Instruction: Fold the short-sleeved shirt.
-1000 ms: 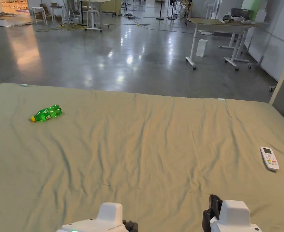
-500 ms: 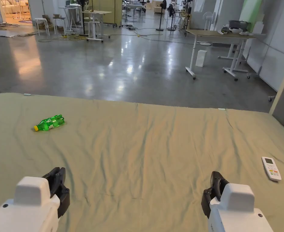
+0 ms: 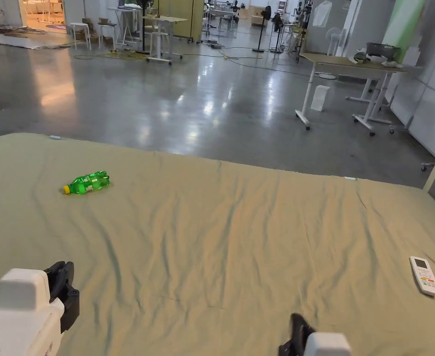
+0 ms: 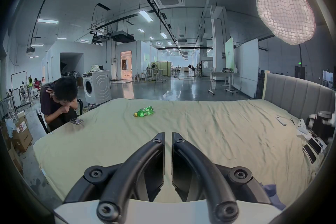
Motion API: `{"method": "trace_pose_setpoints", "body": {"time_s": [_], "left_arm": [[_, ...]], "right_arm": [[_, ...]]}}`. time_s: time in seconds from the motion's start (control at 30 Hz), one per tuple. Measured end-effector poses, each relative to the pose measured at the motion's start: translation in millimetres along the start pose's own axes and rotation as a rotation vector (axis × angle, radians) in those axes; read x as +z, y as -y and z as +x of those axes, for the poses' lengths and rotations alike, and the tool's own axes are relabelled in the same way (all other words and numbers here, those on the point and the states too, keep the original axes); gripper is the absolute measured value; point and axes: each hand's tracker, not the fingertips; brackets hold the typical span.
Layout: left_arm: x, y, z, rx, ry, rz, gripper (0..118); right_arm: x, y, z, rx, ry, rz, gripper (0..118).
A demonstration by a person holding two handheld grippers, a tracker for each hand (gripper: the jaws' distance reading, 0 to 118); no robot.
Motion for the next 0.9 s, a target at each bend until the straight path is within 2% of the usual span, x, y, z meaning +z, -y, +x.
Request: {"method": "trace_pose_setpoints", "body": {"time_s": [0.07,0.13,0.17,0.23,0.37,0.43,0.5,0.57,0.67,0.8,0.87,0.9], "left_arm": [[-1.0,5.1,-3.6,0.008,0.009,-0.033,7],[-0.7,12.5,-8.0,0.02,0.025,-0.068,7],[-0.2,15.6,-9.3,0.021,0.029,-0.08,7],[2.9,23.8,-12.3,0.021,0.033,-0.109,7],[6.9,44.1,-17.3,0.081,0.111,-0.204,7],[5.2,55.9,-18.0,0.123,0.175,-0.285,7],[2.9,66.1,-19.7,0.187,0.237,-0.366,7],[-0.8,78.8,-21.0,0.248,0.298,-0.438,8],[-14.5,98.3,-24.6,0.35,0.404,-0.531,22],[-34.9,114.2,-25.6,0.483,0.538,-0.678,82],[-47.4,124.0,-27.4,0.54,0.608,-0.746,94],[-54.6,129.9,-31.0,0.576,0.651,-0.761,95]], "right_arm": [[3.0,21.7,-25.1,0.017,-0.043,-0.052,0],[0.1,48.2,-45.9,-0.07,-0.122,-0.204,0],[-1.2,54.0,-54.9,-0.021,-0.133,-0.182,0],[-7.1,74.7,-72.2,0.019,-0.157,-0.234,0],[-25.4,99.2,-79.6,0.017,-0.119,-0.256,0],[-36.2,107.4,-72.4,0.014,-0.09,-0.294,0],[-42.5,113.3,-63.0,-0.025,-0.04,-0.315,0],[-42.7,106.6,-51.5,-0.02,-0.02,-0.338,0],[-49.4,116.5,-48.8,-0.007,-0.044,-0.357,0],[-45.1,120.3,-50.6,0.029,-0.038,-0.334,0],[-45.3,120.4,-48.0,0.009,-0.033,-0.338,0],[-45.6,120.8,-46.7,0.002,-0.032,-0.34,0]]}}
